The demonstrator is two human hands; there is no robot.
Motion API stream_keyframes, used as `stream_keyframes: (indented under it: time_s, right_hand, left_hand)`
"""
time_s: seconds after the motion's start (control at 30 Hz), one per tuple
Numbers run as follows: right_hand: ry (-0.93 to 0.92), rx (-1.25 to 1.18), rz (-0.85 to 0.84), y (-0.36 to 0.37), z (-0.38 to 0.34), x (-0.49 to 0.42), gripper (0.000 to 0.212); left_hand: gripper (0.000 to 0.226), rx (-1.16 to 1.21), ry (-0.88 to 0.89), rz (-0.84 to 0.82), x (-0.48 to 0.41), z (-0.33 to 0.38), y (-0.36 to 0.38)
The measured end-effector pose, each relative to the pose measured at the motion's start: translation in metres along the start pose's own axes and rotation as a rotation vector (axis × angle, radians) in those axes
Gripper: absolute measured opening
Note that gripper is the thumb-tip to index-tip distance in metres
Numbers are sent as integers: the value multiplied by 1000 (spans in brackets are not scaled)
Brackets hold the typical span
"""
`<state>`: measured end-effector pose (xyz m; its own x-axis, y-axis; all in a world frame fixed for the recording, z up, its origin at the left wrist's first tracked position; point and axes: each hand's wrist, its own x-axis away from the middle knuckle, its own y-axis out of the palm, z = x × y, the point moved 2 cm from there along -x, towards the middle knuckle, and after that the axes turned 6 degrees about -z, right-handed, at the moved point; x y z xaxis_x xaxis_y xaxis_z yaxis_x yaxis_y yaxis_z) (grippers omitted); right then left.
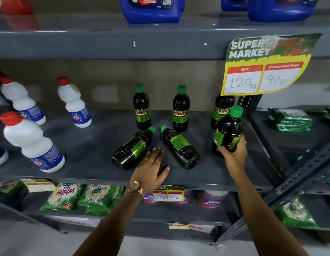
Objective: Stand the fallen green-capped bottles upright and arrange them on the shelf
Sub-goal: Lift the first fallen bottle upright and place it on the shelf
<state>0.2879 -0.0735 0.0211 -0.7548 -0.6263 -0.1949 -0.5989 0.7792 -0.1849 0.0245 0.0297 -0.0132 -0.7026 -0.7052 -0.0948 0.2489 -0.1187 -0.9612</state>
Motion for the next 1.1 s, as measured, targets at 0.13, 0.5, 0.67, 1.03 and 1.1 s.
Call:
stream_keyframes:
  time_s: [0.13,0.5,0.67,1.03,1.1]
  right_hand:
    - [-46,67,60,-2,1,1,74]
    - [-13,96,117,4,12,-3,80]
    - [-21,208,226,15,1,-4,103]
    - [-10,122,152,4,6,0,79]
    - [5,138,155,3,4,0,77]
  left_hand:
    - [72,-10,7,26,1,3,-5]
    - [72,-12,27,-15,-1,1,-2]
    - [72,-8,14,-27,-1,0,-1]
    - [72,-23,19,-7,1,4,-4]
    - [72,-32,18,-7,1,5,-5]
